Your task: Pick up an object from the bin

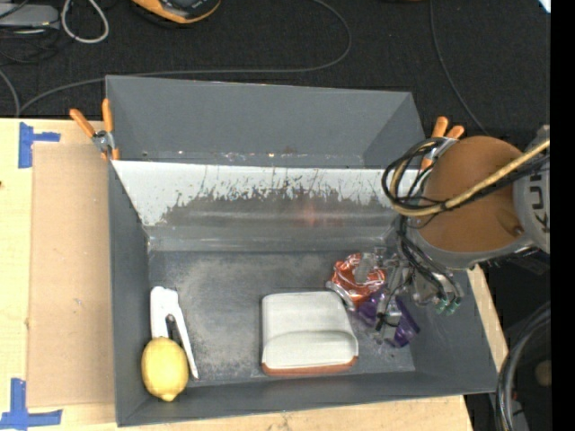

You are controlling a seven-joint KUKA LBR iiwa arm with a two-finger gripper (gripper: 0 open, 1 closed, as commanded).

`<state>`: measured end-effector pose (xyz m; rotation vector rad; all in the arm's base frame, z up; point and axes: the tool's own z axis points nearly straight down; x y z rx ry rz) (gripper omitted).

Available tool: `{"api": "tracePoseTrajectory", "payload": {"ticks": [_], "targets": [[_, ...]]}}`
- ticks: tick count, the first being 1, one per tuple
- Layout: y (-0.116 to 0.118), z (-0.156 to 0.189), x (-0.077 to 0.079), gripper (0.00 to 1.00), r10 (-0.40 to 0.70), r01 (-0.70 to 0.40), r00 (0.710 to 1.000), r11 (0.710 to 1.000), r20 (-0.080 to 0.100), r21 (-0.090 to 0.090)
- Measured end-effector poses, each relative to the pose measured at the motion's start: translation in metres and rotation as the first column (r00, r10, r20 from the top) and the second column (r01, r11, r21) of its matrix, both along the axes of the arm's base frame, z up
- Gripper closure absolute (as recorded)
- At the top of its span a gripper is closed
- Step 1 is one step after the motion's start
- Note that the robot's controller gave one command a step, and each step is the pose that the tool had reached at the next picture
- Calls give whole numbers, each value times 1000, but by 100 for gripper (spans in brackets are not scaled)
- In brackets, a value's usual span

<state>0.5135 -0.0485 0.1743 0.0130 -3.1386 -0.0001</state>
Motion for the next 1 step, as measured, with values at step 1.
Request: {"api": "tracePoseTrajectory", "payload": {"ticks": [1], "targets": [[0,0,0,0,0,0,1000,1000,0,0]]}}
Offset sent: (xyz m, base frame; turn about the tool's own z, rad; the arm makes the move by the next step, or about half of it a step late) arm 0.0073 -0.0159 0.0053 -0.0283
